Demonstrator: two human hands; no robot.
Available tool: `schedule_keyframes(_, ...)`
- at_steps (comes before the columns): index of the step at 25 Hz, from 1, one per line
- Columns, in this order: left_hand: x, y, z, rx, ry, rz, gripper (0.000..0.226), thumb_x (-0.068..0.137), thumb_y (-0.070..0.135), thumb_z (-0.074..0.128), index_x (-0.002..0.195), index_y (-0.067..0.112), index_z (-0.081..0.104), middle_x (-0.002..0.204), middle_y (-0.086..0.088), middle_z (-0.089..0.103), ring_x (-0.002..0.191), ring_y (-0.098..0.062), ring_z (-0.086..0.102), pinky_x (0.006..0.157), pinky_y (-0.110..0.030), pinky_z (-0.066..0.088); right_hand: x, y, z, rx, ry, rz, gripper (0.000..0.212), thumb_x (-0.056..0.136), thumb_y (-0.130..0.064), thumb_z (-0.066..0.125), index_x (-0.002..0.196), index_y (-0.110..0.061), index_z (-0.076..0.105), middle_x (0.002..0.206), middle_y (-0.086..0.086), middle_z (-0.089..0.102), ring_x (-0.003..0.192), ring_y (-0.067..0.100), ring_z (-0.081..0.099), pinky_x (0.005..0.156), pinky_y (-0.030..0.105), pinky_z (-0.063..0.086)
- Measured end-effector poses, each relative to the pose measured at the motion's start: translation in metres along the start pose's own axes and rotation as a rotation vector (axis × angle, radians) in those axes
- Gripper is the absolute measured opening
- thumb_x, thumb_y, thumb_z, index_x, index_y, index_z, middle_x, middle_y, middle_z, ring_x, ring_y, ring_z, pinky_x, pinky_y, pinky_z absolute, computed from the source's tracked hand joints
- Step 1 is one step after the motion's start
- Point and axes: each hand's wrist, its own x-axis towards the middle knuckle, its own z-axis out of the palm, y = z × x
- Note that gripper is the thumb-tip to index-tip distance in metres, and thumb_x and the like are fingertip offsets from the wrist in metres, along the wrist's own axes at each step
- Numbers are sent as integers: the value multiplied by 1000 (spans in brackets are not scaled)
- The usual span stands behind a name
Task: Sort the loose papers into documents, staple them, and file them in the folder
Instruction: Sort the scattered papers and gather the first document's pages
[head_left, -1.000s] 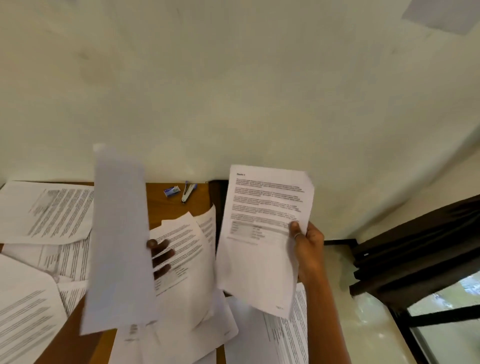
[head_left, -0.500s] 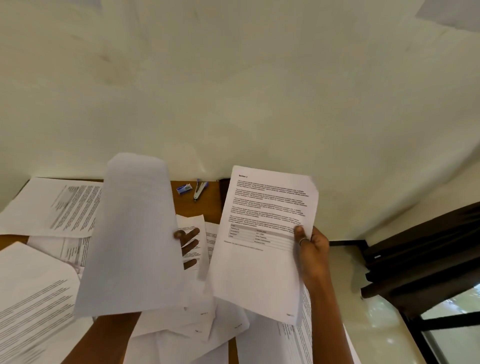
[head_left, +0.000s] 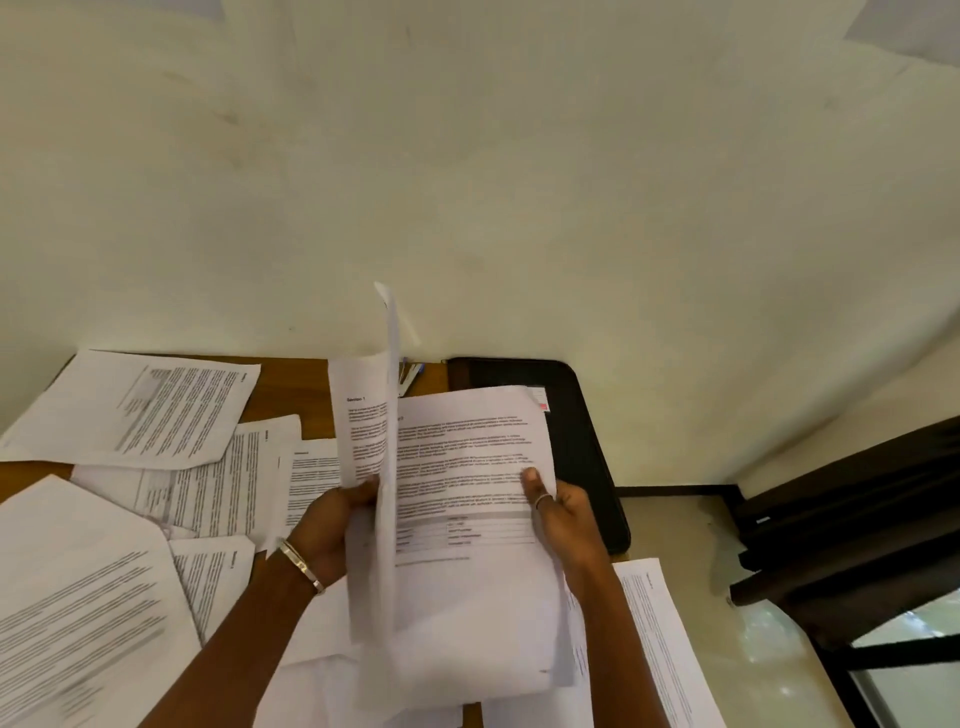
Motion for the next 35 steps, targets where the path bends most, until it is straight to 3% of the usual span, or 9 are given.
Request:
schedule_keyframes(2,2,-3,-5,136,92,83,19,91,5,51,96,11,68,93,-12,68,81,-27,65,80,-44,53,2,0,3,-89,-2,-3,27,90,-38,59,96,-12,65,90,-2,72,83,16,71,64,22,56)
schedule_keyframes(4,5,-7,-20,326,114,151,14,92,9,53,95,17,63,97,-7,67,91,-29,62,78,-39,51,11,-6,3,-72,45,-13,24,88,-34,64,99,-13,64,95,-1,71,87,19,71,72,31,60)
schedule_keyframes(7,4,-6,-29,493,50,192,14,93,13,52,94,23,63,99,-3,67,96,-27,62,85,-43,51,16,-14,9,-46,149,-82,2,91,-21,63,93,-20,64,93,-4,70,86,17,69,71,27,57)
schedule_keyframes(11,0,-10,-31,637,50,295,18,93,12,51,106,23,58,104,0,64,96,-21,58,86,-34,48,17,-16,12,138,229,16,19,94,-30,58,85,-15,64,86,6,73,78,25,71,71,35,54)
schedule_keyframes(16,-10,-11,-36,643,-48,301,24,93,7,50,101,28,59,93,15,69,89,-10,65,76,-21,54,14,-20,10,362,178,199,39,90,-49,56,88,-11,63,88,12,74,80,33,70,69,37,52)
schedule_keyframes(21,-7,-18,-45,666,-112,277,20,92,12,53,105,24,62,99,14,71,96,-19,66,78,-27,57,11,-19,8,626,92,189,33,86,-31,68,115,-15,66,106,13,72,94,37,68,69,36,54)
schedule_keyframes(25,-5,-21,-50,680,-108,283,25,82,29,57,106,25,62,104,6,70,98,-20,65,85,-37,55,15,-20,5,673,80,187,33,88,-20,65,122,-23,63,107,9,72,80,27,71,55,28,56)
schedule_keyframes(30,-4,-24,-42,670,-28,313,27,91,8,55,104,31,58,101,17,66,100,-13,59,88,-32,49,13,-16,12,723,36,318,38,84,-31,71,114,-11,62,105,16,72,92,36,70,71,40,58)
schedule_keyframes(35,0,-29,-37,697,40,329,35,77,35,57,112,32,57,112,1,64,101,-22,60,91,-46,51,18,1,8,797,106,212,59,81,-61,59,125,-20,58,111,9,71,103,32,67,85,45,53)
